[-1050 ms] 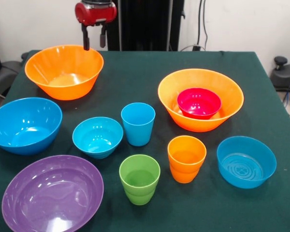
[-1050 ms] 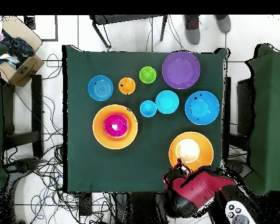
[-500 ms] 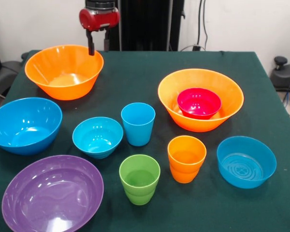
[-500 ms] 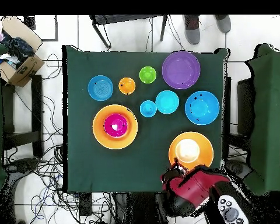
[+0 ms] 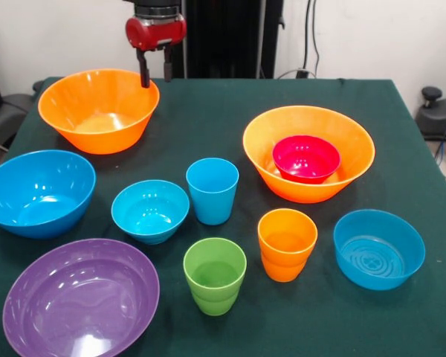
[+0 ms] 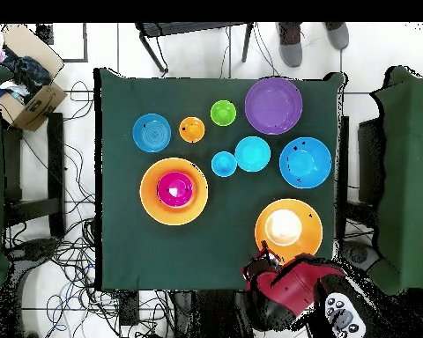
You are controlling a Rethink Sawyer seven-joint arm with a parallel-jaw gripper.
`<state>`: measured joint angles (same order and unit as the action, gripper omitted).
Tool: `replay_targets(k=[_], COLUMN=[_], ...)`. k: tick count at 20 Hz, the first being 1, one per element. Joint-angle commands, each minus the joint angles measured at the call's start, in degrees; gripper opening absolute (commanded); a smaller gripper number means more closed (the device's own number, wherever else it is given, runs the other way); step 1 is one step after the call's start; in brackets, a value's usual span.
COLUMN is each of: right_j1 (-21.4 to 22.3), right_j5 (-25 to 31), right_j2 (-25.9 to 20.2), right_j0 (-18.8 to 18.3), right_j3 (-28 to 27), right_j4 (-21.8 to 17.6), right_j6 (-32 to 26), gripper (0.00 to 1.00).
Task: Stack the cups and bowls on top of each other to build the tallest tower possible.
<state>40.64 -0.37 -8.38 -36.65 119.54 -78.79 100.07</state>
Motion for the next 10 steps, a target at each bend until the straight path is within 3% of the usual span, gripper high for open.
replay_targets(k=[1,10], right_j1=[-2.6,-4.0], right_j5=[-3.1,-5.3], right_j2=[1.8,4.3], right_j0=[2.4,4.2], right_j3=[-5.6,-6.9], right_j4=[-1.2,-0.1], right_j6=[3.9,3.4], gripper=[1.00,1.00])
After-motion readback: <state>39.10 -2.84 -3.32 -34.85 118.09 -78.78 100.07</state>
